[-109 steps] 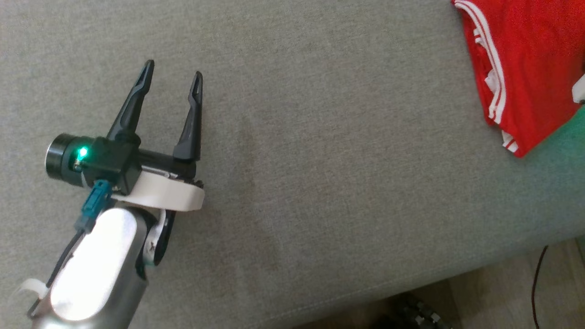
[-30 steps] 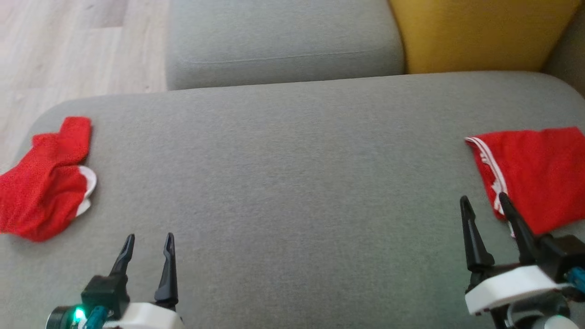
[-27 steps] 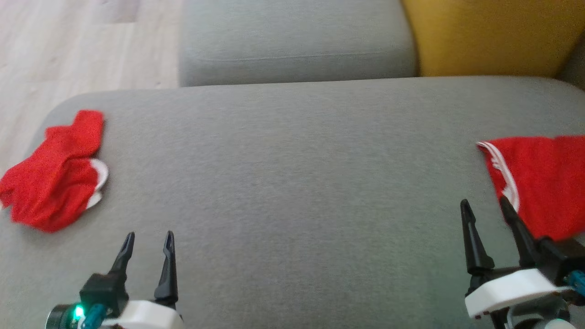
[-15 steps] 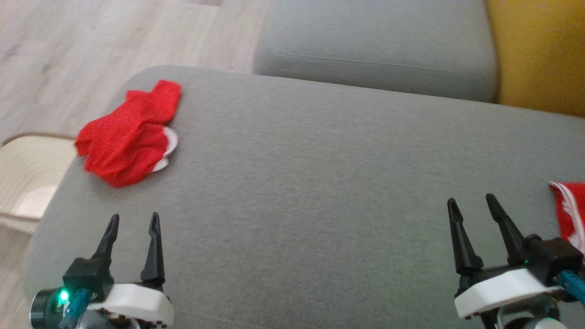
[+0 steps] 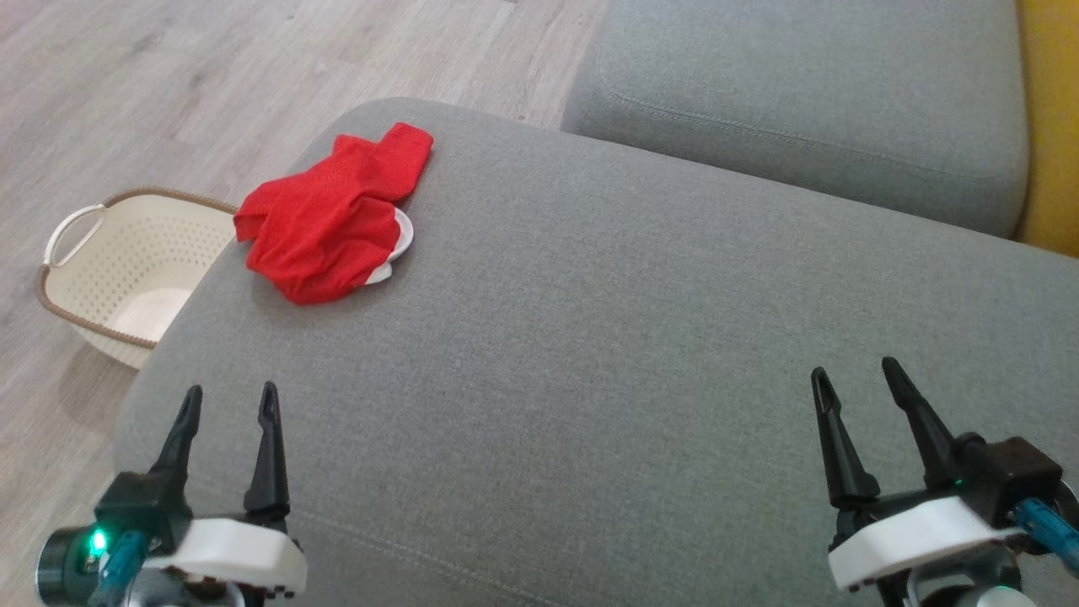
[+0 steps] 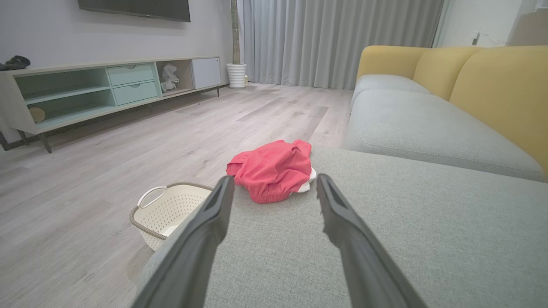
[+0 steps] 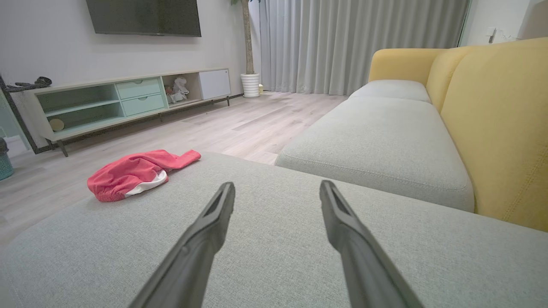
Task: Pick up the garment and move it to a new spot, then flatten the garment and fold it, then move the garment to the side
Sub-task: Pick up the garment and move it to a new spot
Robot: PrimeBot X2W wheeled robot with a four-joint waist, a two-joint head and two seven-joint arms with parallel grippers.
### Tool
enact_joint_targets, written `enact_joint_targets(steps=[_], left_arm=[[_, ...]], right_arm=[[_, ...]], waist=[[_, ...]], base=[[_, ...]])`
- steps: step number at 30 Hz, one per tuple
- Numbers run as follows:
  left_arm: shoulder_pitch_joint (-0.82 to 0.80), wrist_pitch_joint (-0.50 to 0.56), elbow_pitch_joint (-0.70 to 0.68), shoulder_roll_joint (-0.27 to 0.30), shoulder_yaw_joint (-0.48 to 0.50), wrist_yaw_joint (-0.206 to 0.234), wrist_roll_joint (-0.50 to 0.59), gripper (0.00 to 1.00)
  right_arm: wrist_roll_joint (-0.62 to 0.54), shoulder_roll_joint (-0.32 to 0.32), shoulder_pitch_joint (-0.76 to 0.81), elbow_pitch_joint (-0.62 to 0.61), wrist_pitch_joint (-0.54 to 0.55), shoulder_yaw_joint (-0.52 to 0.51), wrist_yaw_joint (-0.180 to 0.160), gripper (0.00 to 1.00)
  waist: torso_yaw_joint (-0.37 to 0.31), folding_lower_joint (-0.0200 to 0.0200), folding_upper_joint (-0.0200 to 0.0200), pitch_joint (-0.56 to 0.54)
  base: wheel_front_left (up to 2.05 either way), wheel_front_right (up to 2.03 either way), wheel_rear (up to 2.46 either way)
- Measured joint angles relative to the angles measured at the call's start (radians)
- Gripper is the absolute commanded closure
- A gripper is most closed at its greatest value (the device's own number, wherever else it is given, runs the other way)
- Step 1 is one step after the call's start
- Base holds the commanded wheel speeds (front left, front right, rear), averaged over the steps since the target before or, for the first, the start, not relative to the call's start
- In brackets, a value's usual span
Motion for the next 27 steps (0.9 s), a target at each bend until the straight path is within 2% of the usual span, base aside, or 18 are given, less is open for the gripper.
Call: enact_joint_targets(steps=[15,21,25,27], left_arm=[[-0.007,-0.008,0.001,0.0,0.013,0.003,-0.026,0.0],[-0.121,-0.027,0.053,-0.037,0.063,-0.037,-0.083,0.0],[-0.261,-0.035,0.148,-0.056,0.093,-0.075,-0.091,0.0],[-0.325,-0.036,0.221,-0.065,0.104,-0.109,-0.099,0.0]], right_arm=[[0.007,0.0,-0.016,-0.015,0.018,-0.001,0.0,0.0],[-0.009,-0.021,-0.087,-0.061,0.059,-0.002,0.0,0.0],[-0.018,-0.073,-0.166,-0.094,0.081,-0.002,0.0,0.0],[-0.019,-0.089,-0.197,-0.112,0.099,-0.006,0.0,0.0]], waist=[[-0.014,0.0,0.0,0.043],[-0.027,0.0,0.0,0.128],[-0.046,0.0003,0.0,0.218],[-0.059,0.0003,0.0,0.265]], base=[[0.0,0.0,0.0],[0.0,0.0,0.0],[0.0,0.0,0.0],[0.0,0.0,0.0]])
